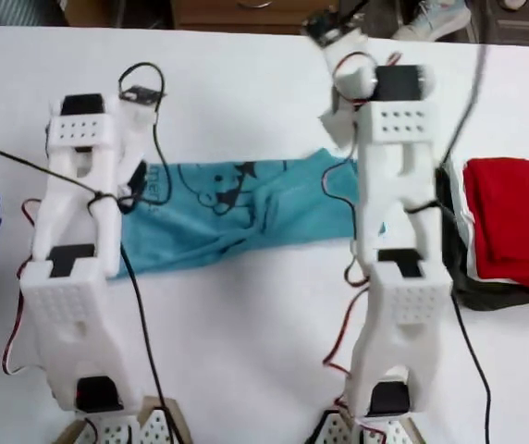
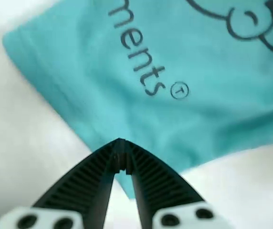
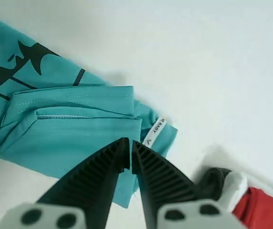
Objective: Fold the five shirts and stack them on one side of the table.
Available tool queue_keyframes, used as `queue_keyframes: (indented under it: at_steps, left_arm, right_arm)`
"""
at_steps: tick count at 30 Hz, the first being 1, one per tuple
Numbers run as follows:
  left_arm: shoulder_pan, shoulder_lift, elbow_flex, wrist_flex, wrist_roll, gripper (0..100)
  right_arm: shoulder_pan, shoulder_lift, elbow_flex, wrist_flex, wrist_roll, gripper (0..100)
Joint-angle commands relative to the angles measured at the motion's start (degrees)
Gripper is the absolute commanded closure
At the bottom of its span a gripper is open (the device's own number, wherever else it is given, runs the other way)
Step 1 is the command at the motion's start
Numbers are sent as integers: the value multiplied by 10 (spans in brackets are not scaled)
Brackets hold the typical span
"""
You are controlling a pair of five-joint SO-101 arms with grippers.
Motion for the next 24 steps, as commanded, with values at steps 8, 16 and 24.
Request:
queue_keyframes:
  at_steps: [8,16,24]
  left_arm:
    - [-105,-37,-31,13,76,779]
    - [-145,-33,-31,-4,100,775]
    - [-107,56,-43,-19,130,775]
  right_arm:
    - [39,-255,69,-16,1,803]
    - [129,-262,73,-46,1,793]
    - [118,-262,72,-48,2,793]
